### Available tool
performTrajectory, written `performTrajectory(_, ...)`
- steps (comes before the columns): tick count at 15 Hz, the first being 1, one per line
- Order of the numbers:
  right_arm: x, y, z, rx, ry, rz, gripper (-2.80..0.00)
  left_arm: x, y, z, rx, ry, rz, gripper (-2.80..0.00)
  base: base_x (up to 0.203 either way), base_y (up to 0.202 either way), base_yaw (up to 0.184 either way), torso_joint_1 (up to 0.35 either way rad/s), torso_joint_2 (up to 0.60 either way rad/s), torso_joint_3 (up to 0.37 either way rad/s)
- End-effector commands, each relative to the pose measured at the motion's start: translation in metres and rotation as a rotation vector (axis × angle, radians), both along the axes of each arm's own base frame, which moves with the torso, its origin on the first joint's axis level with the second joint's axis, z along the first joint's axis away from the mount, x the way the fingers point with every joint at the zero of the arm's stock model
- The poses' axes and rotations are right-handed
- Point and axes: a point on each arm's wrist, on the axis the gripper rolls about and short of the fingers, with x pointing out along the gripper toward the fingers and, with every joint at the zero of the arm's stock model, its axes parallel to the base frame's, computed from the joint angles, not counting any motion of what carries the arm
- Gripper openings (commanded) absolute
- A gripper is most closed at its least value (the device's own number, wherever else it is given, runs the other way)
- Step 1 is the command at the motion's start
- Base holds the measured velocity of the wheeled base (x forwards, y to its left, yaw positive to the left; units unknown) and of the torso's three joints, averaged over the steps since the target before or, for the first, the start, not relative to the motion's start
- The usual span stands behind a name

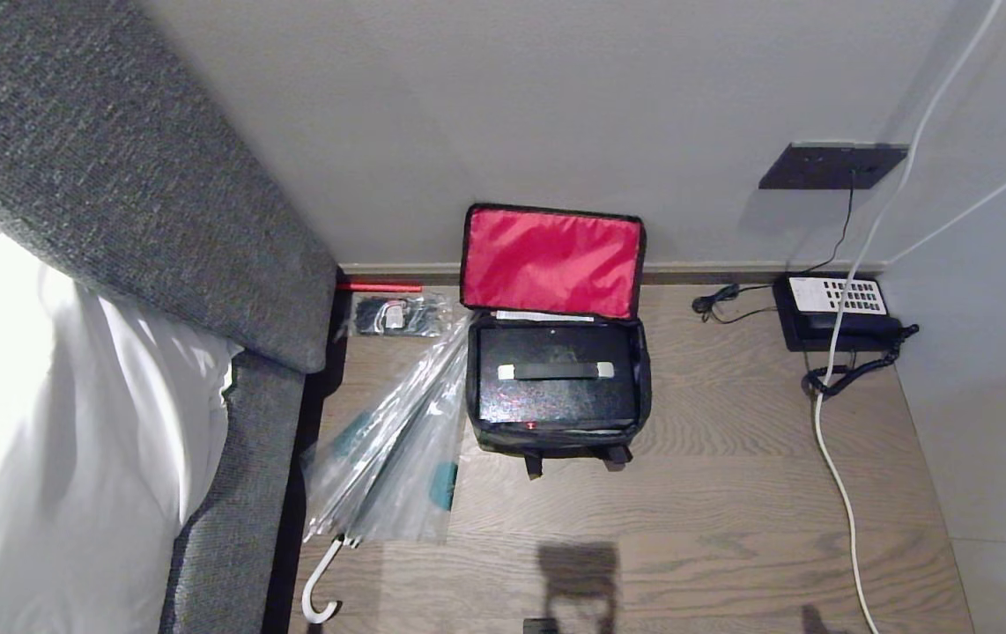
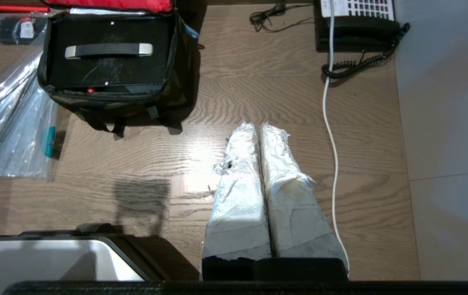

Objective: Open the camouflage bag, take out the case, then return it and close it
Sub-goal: Grip the handle

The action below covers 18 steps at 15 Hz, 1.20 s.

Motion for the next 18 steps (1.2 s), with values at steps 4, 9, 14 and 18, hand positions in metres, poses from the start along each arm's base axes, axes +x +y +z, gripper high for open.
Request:
performTrajectory(4, -0.002, 0.0, -0.002, -0.006, -0.029, 0.003, -2.8, 0.0, 0.0, 0.0, -0.003, -0.002, 0.0, -2.8, 0.0, 0.0, 0.0, 0.001, 0.0, -0.019)
performTrajectory(9, -0.002, 0.0, -0.001, -0.014, -0.03, 0.0, -2.8, 0.0, 0.0, 0.0, -0.003, -0.001, 0.0, -2.8, 0.0, 0.0, 0.0, 0.0, 0.0, 0.0)
performTrajectory(14, -0.02, 0.0, 0.037, -0.005, -0.107, 0.021, -2.8, 0.0, 0.0, 0.0, -0.004, -0.001, 0.0, -2.8, 0.0, 0.0, 0.0, 0.0, 0.0, 0.0)
performTrajectory(18, -0.054, 0.001, 0.057, 0.004, 0.053, 0.066, -2.8, 0.0, 0.0, 0.0, -0.003, -0.002, 0.0, -2.8, 0.0, 0.0, 0.0, 0.0, 0.0, 0.0)
